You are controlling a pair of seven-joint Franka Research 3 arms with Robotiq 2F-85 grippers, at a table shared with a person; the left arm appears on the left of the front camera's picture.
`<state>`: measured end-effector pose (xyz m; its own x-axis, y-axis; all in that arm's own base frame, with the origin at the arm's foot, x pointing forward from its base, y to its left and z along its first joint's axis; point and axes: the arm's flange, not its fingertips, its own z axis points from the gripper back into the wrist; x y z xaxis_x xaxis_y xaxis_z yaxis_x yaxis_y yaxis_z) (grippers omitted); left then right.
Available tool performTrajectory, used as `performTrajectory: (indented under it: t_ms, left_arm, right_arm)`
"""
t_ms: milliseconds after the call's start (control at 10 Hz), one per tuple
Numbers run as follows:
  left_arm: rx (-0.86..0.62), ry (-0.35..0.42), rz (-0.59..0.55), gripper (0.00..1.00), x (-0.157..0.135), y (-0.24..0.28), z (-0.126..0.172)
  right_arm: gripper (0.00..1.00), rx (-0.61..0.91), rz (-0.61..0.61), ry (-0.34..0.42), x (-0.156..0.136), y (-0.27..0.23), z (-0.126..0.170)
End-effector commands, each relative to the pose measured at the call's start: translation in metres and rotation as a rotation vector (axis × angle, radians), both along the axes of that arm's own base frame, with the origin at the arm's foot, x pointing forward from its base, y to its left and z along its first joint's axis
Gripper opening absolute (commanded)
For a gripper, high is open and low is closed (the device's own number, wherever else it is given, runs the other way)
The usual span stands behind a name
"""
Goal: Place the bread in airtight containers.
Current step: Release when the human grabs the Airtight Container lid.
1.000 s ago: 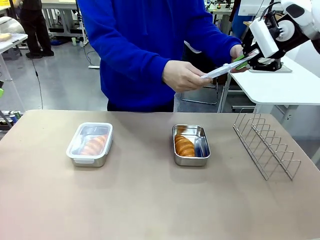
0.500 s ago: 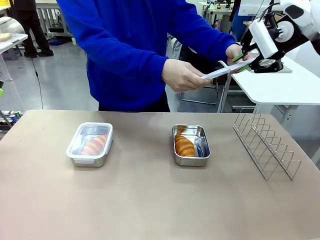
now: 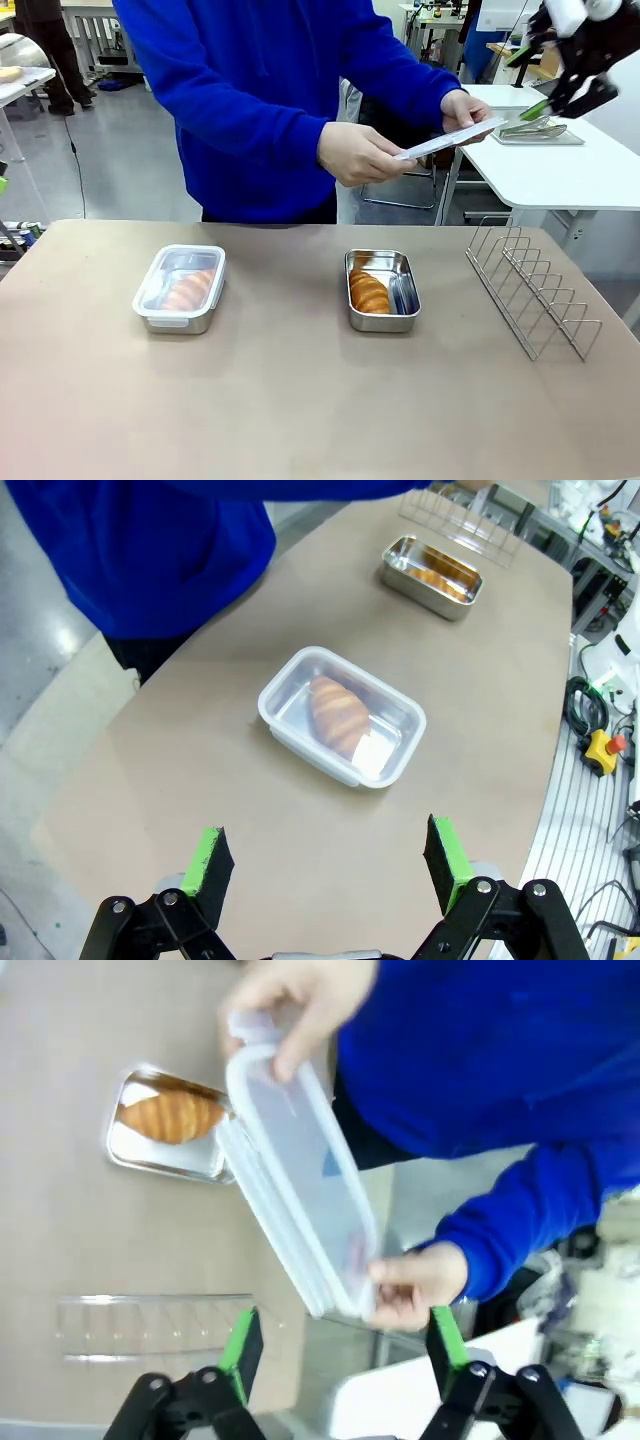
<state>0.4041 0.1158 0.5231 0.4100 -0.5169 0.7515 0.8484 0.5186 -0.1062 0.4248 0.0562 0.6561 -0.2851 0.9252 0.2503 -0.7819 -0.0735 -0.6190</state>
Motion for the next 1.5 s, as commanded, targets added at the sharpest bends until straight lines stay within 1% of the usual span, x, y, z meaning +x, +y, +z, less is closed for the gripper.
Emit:
performTrajectory:
  t_ms: [0, 100, 200, 300, 400, 500, 600, 700, 900, 1000, 1100, 1200, 1400]
  left_arm:
    - [0.010, -0.004, -0.016, 1.00, -0.001, 0.000, 0.002]
    - [0.010, -0.004, -0.016, 1.00, -0.001, 0.000, 0.002]
    - [0.010, -0.004, -0.016, 1.00, -0.001, 0.000, 0.002]
    - [0.010, -0.004, -0.016, 1.00, -0.001, 0.000, 0.002]
    - [0.010, -0.004, -0.016, 1.00, -0.001, 0.000, 0.002]
    - [0.010, -0.004, -0.016, 1.00, -0.001, 0.000, 0.002]
    - [0.010, -0.004, -0.016, 1.00, -0.001, 0.000, 0.002]
    - [0.010, -0.004, -0.016, 1.00, -0.001, 0.000, 0.002]
    - [0.010, -0.004, -0.016, 1.00, -0.001, 0.000, 0.002]
    - [0.010, -0.004, -0.016, 1.00, -0.001, 0.000, 0.002]
    - [0.010, -0.004, -0.016, 1.00, -0.001, 0.000, 0.002]
    - [0.010, -0.004, -0.016, 1.00, -0.001, 0.000, 0.002]
    - [0.010, -0.004, -0.016, 1.00, -0.001, 0.000, 0.002]
  right_arm:
    - [1.00, 0.251, -0.172, 0.142, -0.001, -0.039, 0.025]
    - [1.00, 0.350, -0.236, 0.228, -0.005, -0.072, 0.029]
    - [1.00, 0.415, -0.298, 0.301, -0.011, -0.107, 0.025]
    - [1.00, 0.503, -0.317, 0.364, -0.020, -0.138, 0.014]
    - [1.00, 0.582, -0.333, 0.410, -0.031, -0.170, -0.005]
    - [1.00, 0.670, -0.330, 0.434, -0.042, -0.195, -0.024]
    - [1.00, 0.715, -0.348, 0.442, -0.053, -0.214, -0.044]
    - [1.00, 0.719, -0.358, 0.436, -0.062, -0.226, -0.061]
    - [1.00, 0.772, -0.321, 0.420, -0.074, -0.237, -0.082]
    - [1.00, 0.775, -0.307, 0.415, -0.077, -0.239, -0.086]
    - [1.00, 0.784, -0.307, 0.384, -0.077, -0.240, -0.086]
    - [1.00, 0.756, -0.350, 0.440, -0.073, -0.245, -0.087]
    - [1.00, 0.756, -0.350, 0.440, -0.073, -0.245, -0.087]
